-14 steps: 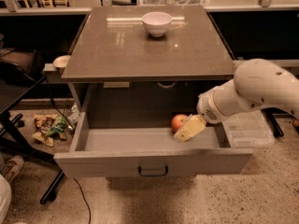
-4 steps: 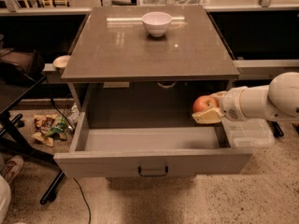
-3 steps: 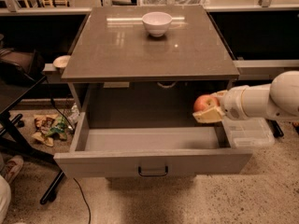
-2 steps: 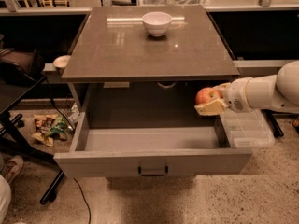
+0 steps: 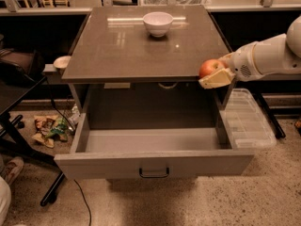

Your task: Pick apple from top drawer and place on counter

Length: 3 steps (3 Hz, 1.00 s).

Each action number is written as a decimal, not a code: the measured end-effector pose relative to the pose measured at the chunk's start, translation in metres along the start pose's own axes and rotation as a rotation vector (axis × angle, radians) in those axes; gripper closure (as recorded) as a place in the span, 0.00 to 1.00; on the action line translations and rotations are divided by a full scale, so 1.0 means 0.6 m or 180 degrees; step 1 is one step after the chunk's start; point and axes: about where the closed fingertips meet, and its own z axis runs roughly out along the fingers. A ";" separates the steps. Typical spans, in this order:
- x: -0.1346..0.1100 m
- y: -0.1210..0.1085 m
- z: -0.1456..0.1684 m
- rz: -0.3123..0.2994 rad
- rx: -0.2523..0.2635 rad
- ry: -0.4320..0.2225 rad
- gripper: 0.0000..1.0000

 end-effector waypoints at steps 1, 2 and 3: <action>0.000 0.000 0.000 0.0000 0.0000 0.0000 1.00; -0.035 -0.023 0.011 0.0066 0.0010 0.0004 1.00; -0.089 -0.054 0.025 0.0101 0.0025 0.0069 1.00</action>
Offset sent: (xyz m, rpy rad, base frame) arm 0.0563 0.0157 0.0397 0.0248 0.0239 -0.0526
